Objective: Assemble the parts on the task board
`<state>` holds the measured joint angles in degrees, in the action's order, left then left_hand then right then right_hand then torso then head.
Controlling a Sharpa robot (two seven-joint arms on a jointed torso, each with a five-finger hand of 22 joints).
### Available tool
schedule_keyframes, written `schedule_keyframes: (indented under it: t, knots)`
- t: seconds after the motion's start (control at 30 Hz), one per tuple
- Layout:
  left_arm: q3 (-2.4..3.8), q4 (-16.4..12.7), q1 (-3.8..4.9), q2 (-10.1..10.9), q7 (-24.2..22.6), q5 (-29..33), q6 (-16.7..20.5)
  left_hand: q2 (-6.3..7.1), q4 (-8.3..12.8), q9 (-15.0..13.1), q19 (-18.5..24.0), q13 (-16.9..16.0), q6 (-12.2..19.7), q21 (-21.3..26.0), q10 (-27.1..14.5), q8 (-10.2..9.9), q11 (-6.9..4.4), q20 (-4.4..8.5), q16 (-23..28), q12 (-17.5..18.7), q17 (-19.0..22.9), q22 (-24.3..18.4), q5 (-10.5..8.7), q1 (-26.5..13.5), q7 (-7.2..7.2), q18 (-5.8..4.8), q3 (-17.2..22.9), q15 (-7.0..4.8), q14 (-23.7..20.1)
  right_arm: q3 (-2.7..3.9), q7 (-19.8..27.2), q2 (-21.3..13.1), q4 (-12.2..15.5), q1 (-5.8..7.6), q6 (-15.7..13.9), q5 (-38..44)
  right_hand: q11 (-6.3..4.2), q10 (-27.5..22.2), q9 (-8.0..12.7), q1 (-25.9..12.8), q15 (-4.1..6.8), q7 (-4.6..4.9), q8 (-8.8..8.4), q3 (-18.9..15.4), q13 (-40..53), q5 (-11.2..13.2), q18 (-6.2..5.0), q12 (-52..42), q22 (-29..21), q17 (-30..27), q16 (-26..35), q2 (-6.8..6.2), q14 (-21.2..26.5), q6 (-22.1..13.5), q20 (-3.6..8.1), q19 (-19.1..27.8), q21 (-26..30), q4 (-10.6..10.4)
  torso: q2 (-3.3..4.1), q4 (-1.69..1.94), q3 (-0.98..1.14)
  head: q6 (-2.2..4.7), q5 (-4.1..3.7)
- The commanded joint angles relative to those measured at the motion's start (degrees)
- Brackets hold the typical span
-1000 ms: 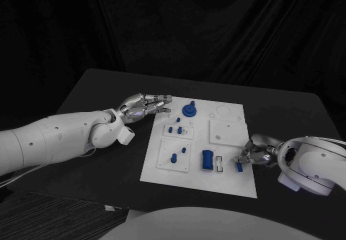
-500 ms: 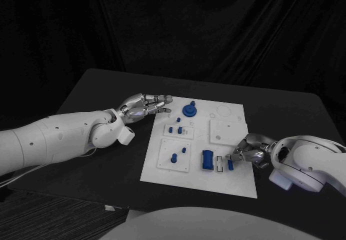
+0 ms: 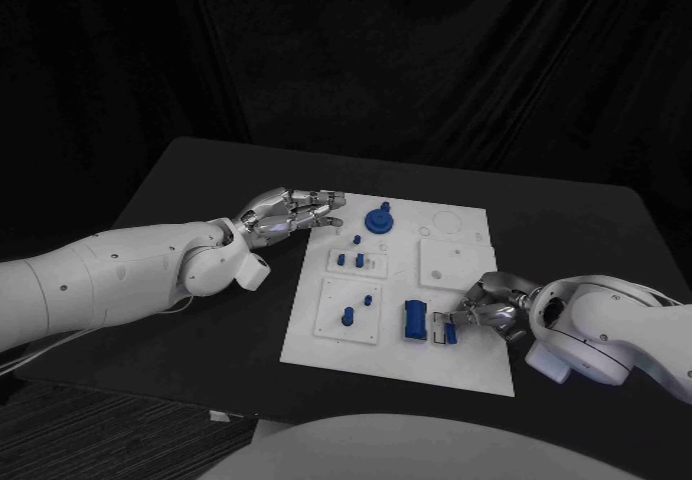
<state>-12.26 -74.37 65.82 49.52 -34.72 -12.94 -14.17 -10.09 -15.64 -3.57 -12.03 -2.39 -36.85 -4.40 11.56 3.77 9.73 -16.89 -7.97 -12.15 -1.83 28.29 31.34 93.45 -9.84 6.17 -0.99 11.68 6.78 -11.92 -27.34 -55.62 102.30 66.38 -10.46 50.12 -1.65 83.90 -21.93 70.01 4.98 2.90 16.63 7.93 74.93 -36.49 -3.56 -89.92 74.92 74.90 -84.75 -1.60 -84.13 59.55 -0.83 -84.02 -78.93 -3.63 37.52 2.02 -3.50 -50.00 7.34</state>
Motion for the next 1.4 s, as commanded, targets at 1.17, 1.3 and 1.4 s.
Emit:
schedule_keyframes:
  t: [1.17, 1.3, 1.4]
  knots:
    - [0.05, 0.1, -0.13, -0.2, 0.0, 0.4, -1.2, -0.14, -0.3, 0.0, -0.2, -0.1, 0.5, -0.3, 0.0, 0.2, 0.38, 0.08, -0.3, -0.1, 0.0, -0.3, 0.08, 0.5, -0.08, -0.78, 0.5, 0.2, -0.3, 0.0, 1.9, -0.5, 1.9, -0.93, -4.0, -0.4, 0.12, 6.1, -0.7, -0.8, 0.13, -0.1, 0.68, 3.2, 15.1, 0.4, 0.94, -0.1, 11.6, 4.2, -0.1, 0.33, -4.0, -0.7, -0.4, -1.7, 0.2, 2.3, -0.02, -0.02, 0.0, 0.0, 0.09]
    - [0.05, 0.2, -0.14, -0.2, 0.1, 0.4, -1.2, -0.14, -0.3, 0.0, -0.2, -0.1, 0.5, -0.3, 0.0, 0.2, 0.38, 0.08, -0.3, -0.1, 0.0, -0.3, 0.08, 0.5, -0.08, -0.78, 0.5, 0.2, -0.3, 0.01, 1.6, -0.4, 1.9, -0.93, -3.8, -0.4, 0.11, 6.1, -0.8, -0.9, 0.14, -0.1, 0.71, 3.2, 15.1, 0.3, 0.93, -0.1, 11.6, 4.2, -0.1, 0.3, -4.0, -0.7, -0.4, -1.7, 0.2, 2.3, -0.01, -0.01, 0.0, 0.0, 0.04]
    - [0.05, 0.1, -0.15, -0.2, 0.1, 0.4, -1.2, -0.14, -0.3, 0.0, -0.2, -0.1, 0.5, -0.3, 0.0, 0.2, 0.38, 0.08, -0.3, -0.1, 0.0, -0.3, 0.08, 0.5, -0.08, -0.78, 0.5, 0.2, -0.3, 0.01, 1.2, -0.3, 1.8, -0.93, -3.4, -0.4, 0.11, 6.1, -0.8, -0.9, 0.14, -0.1, 0.72, 3.2, 15.1, 0.3, 0.93, -0.1, 11.6, 4.3, -0.1, 0.3, -4.0, -0.7, -0.4, -1.7, 0.2, 2.3, -0.03, 0.0, 0.0, 0.0, 0.1]
